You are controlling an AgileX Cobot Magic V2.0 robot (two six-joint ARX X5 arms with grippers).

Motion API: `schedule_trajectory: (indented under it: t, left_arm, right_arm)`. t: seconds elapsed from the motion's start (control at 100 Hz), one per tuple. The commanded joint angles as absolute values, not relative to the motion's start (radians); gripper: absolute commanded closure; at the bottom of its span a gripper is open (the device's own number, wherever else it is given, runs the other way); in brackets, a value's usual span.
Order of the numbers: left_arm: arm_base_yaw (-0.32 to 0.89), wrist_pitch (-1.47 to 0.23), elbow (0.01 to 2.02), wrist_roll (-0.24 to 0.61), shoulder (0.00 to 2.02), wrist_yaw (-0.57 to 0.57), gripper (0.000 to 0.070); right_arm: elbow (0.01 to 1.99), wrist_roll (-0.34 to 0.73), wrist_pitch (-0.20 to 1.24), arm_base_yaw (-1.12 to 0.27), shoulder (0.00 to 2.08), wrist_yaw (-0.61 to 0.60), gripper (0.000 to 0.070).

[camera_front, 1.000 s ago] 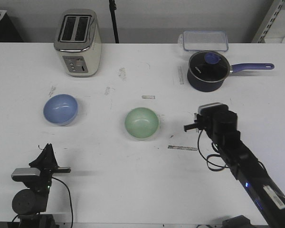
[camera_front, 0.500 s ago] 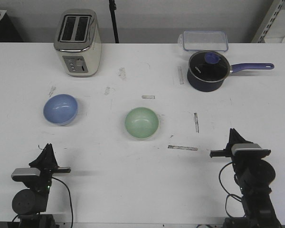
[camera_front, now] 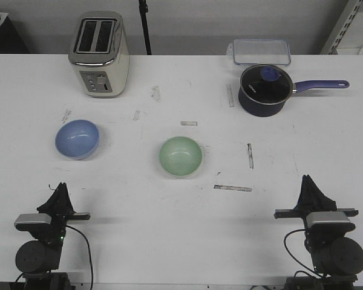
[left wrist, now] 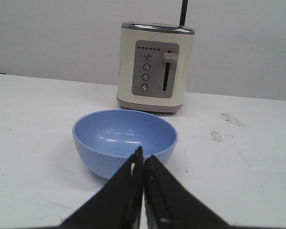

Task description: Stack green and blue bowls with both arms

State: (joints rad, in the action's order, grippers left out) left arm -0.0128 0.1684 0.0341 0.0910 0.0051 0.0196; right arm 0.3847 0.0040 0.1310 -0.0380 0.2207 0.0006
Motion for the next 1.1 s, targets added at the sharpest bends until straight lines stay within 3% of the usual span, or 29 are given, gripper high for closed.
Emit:
schedule_trajectory:
  t: [0.0, 0.59, 0.78, 1.09]
  left_arm:
    - [-0.014, 0.181, 0.012, 0.080, 0.003, 0.015, 0.0698]
    - [-0.014, 0.184, 0.012, 0.080, 0.003, 0.015, 0.0698]
    - [-0.014, 0.223, 0.019, 0.172, 0.003, 0.015, 0.0698]
    - [-0.014, 0.200, 0.136, 0.164, 0.041, 0.020, 0.0698]
  right_arm:
    - [0.385, 0.002, 0.127, -0.038, 0.213, 0.000, 0.0688]
    - [0.385, 0.002, 0.105, -0.038, 0.208, 0.000, 0.0688]
    - [0.385, 0.002, 0.105, -0.038, 0.208, 0.000, 0.0688]
    - [0.385, 0.002, 0.105, -0.038, 0.208, 0.000, 0.0688]
